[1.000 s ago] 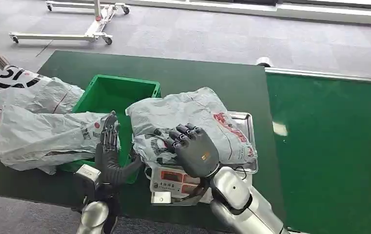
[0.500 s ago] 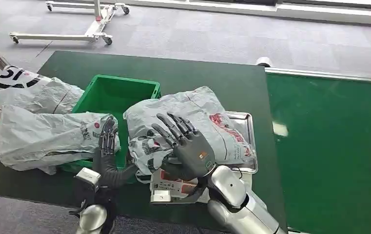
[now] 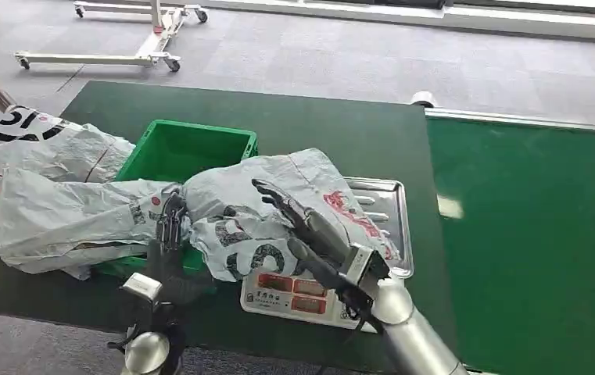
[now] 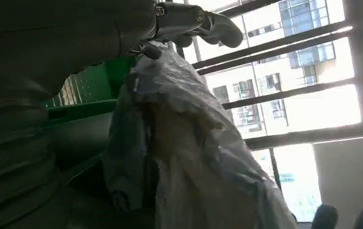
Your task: Moved the parcel from conveyor to table for the left to box.
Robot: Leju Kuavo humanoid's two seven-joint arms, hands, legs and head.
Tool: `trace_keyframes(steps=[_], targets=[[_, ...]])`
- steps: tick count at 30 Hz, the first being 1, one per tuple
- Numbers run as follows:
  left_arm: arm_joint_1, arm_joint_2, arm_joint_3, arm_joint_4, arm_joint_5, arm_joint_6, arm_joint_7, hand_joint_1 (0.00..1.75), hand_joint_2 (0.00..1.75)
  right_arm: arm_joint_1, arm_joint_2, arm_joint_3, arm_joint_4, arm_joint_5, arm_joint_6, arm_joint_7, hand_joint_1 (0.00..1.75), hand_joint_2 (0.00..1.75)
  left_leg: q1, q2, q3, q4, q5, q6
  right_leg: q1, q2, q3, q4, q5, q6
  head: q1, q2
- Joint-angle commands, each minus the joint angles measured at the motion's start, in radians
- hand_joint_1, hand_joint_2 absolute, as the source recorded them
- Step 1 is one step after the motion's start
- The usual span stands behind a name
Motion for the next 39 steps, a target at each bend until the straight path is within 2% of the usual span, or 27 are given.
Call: trace_keyframes(steps=[1,6,7,11,13,15,16,19,22,28,34,39], targets=[[-0.017,-0.006,0.026,0.000,-0.007,0.025,0.004,0.00,1.75,0.002,0.017,-0.081,-0.037,-0.028,0.078,-0.028,0.00,0.00,0.001,-0.004,0.001,-0.001,0.000,0.000,0.000,0.003,0.001,-0.001,0.000,-0.001,0.000,0.000],[-0.023,-0.050,0.105,-0.028,0.051,0.204,0.004,0.00,1.75,-0.012,0.030,-0.113,-0.043,-0.053,0.103,-0.024,0.00,0.00,0.001,-0.006,0.003,-0.002,0.000,0.001,0.000,0.009,0.003,-0.003,0.001,-0.002,0.000,0.000],[-0.032,-0.064,0.122,-0.017,0.027,0.320,0.004,0.00,1.75,-0.006,0.029,-0.121,-0.047,-0.063,0.103,-0.020,0.00,0.00,0.001,-0.004,0.001,-0.001,0.000,0.000,0.000,0.005,0.001,-0.001,0.000,-0.001,0.000,0.000],[-0.069,-0.041,0.089,0.043,-0.033,0.431,0.004,0.00,1.75,0.020,0.026,-0.141,-0.060,-0.057,0.080,-0.019,0.00,0.00,0.001,-0.006,0.002,-0.002,0.001,0.000,0.000,0.006,0.002,-0.002,0.001,-0.001,0.000,0.000],[-0.094,-0.005,0.028,0.111,-0.158,0.379,0.004,0.00,1.75,0.032,0.024,-0.152,-0.071,-0.054,0.080,-0.023,0.00,0.00,0.001,-0.008,0.002,-0.002,0.001,0.000,0.000,0.002,0.003,-0.002,0.000,-0.001,0.000,0.000],[-0.099,-0.019,0.033,0.122,-0.173,0.378,0.004,0.00,1.75,0.033,0.025,-0.157,-0.072,-0.052,0.081,-0.024,0.00,0.00,0.000,-0.008,0.002,-0.002,0.001,0.000,0.000,0.001,0.003,-0.002,0.000,-0.001,0.000,0.000],[-0.108,0.018,-0.024,0.137,-0.266,0.297,0.021,0.00,1.75,0.031,0.028,-0.161,-0.069,-0.049,0.089,-0.026,0.00,0.00,0.001,-0.009,0.003,-0.003,0.002,0.000,0.000,0.003,0.004,-0.003,0.001,-0.001,0.000,0.000],[-0.128,0.035,-0.080,0.164,-0.379,0.224,0.024,0.00,1.75,0.015,0.037,-0.161,-0.048,-0.043,0.114,-0.028,0.00,0.00,0.000,-0.008,0.003,-0.003,0.002,0.000,-0.001,0.005,0.003,-0.003,0.001,-0.001,0.000,0.000],[-0.159,0.020,-0.142,0.192,-0.430,0.182,0.010,0.00,1.75,-0.004,0.050,-0.156,-0.025,-0.043,0.128,-0.030,0.00,0.00,0.000,-0.005,0.001,0.000,0.001,0.000,-0.001,0.002,0.001,-0.001,0.001,0.000,0.000,0.000],[-0.165,0.028,-0.160,0.197,-0.446,0.166,0.010,0.00,1.75,0.002,0.045,-0.157,-0.032,-0.044,0.129,-0.030,0.00,0.00,0.000,-0.004,0.002,-0.001,0.001,0.000,-0.001,0.004,0.002,-0.001,0.001,-0.001,0.000,0.000],[-0.220,0.042,-0.282,0.289,-0.585,0.073,0.038,0.00,1.75,0.028,0.030,-0.183,-0.049,-0.044,0.128,-0.047,0.00,0.00,0.001,-0.010,0.003,-0.002,0.002,0.000,0.000,0.003,0.004,-0.004,0.002,-0.001,0.000,0.000],[-0.257,0.042,-0.275,0.358,-0.586,0.052,0.031,0.00,1.75,0.032,0.035,-0.198,-0.063,-0.043,0.131,-0.055,0.00,0.00,0.000,-0.006,0.002,-0.001,0.001,0.000,-0.001,0.003,0.003,-0.002,0.002,-0.001,0.000,0.000]])
